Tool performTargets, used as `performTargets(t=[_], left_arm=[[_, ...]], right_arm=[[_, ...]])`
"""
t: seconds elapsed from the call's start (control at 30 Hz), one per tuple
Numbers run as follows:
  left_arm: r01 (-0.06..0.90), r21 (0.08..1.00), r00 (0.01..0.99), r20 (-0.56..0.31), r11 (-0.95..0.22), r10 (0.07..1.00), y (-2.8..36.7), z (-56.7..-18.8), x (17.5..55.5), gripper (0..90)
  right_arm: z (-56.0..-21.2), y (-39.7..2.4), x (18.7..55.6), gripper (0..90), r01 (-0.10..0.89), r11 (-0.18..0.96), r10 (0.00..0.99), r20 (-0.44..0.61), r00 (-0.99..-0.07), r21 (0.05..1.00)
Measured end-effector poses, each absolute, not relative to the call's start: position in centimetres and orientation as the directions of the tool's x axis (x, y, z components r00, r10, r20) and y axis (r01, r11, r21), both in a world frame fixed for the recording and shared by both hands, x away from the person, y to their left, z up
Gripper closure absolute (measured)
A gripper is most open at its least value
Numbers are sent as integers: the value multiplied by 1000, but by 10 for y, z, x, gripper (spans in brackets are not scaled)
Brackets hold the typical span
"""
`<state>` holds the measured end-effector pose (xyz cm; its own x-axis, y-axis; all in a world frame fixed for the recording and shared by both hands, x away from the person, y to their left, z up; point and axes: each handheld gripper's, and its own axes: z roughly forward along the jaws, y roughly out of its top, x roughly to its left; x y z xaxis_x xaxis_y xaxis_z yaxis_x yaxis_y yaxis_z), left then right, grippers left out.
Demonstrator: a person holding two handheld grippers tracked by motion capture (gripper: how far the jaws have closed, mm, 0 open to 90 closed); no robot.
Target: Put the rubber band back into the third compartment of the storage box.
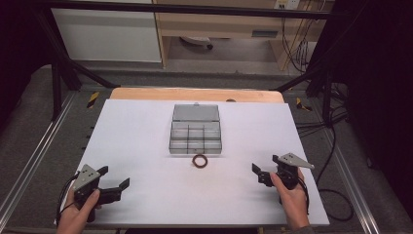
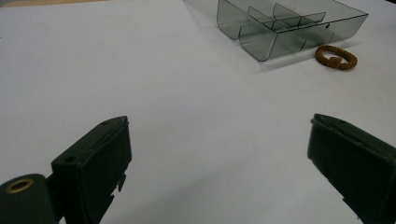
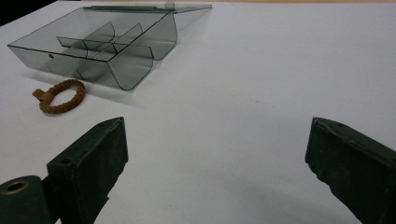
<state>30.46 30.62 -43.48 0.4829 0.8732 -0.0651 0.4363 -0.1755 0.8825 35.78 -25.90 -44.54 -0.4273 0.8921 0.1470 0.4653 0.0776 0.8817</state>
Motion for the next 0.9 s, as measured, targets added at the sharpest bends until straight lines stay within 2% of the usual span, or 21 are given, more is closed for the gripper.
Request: performTargets(t=[0.6, 0.9], left_arm=[[448, 870, 506, -56, -207, 860, 303, -437, 306, 60], [450, 865, 515, -48, -222, 856, 301, -438, 306, 59]], right_arm=[[-441, -232, 353, 47, 441, 173, 846, 96, -524, 881], [-438, -213, 346, 32, 459, 219, 812, 100, -574, 861]])
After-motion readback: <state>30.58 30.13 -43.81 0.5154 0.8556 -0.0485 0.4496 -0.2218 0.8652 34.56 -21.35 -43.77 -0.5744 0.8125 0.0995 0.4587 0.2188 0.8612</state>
